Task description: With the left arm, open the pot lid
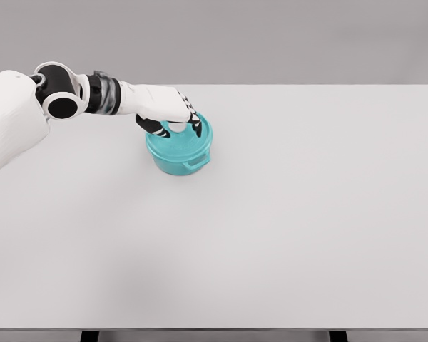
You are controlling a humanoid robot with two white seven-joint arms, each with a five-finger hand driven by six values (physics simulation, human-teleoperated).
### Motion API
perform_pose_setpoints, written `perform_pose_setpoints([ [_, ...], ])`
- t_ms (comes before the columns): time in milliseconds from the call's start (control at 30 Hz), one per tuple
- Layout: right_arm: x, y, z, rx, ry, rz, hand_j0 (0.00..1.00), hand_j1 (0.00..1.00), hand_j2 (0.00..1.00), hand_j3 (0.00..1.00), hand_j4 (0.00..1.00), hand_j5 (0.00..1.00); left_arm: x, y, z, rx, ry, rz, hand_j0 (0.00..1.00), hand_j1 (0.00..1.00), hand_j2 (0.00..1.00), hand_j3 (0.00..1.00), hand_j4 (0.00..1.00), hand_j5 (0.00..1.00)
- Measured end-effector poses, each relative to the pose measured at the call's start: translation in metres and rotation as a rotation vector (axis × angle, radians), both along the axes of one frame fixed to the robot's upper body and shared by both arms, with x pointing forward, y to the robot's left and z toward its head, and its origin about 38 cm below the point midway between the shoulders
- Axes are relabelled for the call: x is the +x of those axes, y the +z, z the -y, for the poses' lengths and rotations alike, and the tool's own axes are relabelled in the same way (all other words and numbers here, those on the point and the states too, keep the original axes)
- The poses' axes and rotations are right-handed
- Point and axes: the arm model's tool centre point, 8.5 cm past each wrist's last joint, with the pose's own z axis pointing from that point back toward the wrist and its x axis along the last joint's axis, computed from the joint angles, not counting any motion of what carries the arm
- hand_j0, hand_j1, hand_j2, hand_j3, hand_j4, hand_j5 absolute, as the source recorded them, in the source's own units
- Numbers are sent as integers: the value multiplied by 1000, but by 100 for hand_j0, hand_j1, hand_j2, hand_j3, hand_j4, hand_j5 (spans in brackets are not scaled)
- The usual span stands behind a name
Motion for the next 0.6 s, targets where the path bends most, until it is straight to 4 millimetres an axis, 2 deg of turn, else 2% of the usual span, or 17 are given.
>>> perform_pose_setpoints([
  [367,0,0,0,0,0,0,100,100,100,100,100,100,-2,-6,0,11,-3,-10,66,66,66,66,66,66],
  [600,0,0,0,0,0,0,100,100,100,100,100,100,-1,-5,0,11,-1,-10,54,54,54,54,54,54],
])
